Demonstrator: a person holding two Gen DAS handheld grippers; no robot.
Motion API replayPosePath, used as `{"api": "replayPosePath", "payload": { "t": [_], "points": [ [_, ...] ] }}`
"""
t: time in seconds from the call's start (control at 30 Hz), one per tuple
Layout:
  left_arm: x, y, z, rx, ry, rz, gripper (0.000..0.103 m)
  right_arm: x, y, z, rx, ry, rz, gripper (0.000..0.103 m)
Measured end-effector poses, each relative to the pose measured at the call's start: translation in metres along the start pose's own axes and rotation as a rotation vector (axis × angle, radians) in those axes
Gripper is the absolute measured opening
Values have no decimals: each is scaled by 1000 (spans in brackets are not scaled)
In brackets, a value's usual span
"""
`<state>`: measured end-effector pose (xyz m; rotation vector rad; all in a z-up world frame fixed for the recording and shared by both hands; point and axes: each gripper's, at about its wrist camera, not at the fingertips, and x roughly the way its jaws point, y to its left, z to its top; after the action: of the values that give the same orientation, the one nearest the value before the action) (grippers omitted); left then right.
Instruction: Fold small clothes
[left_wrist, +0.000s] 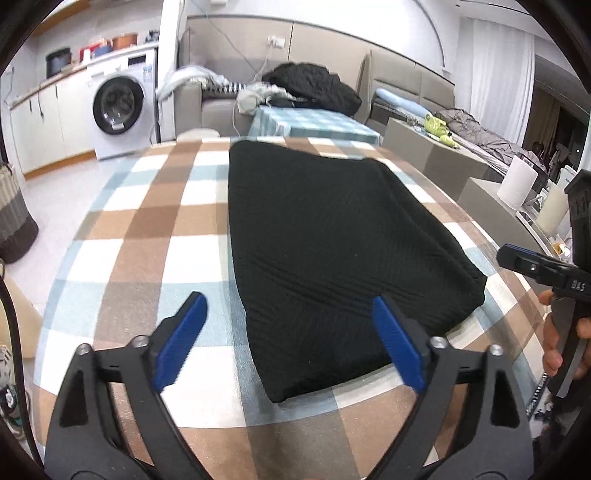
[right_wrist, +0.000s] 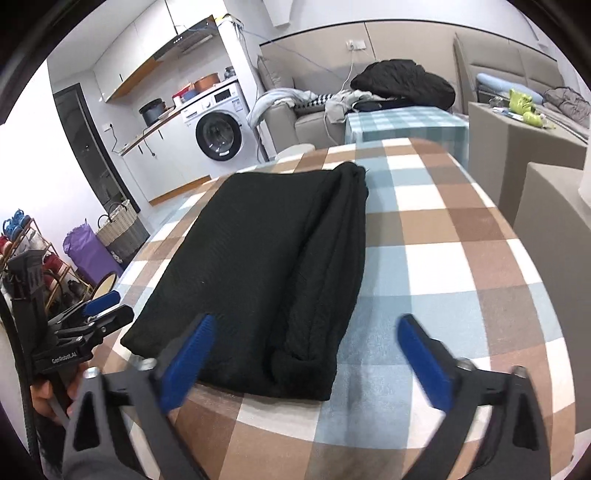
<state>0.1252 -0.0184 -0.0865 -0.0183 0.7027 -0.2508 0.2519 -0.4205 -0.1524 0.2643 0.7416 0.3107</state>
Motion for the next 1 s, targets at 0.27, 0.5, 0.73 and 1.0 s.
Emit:
{"api": "replayPosePath", "payload": {
  "t": [0.27,0.5,0.73,1.0],
  "points": [
    [-20,-8,-6,7,-86,41,102,-22,12,-7,-104,-103,20,103],
    [-38,-13,-19,16,-152,56,102,-36,26,-22,-167,-185,77,103],
    [-48,-17,-34,18,-175,55,102,-42,30,-34,-148,-226,144,103],
    [-58,-22,-43,23,-199,53,102,-40,26,-41,-128,-243,152,103]
  ]
}}
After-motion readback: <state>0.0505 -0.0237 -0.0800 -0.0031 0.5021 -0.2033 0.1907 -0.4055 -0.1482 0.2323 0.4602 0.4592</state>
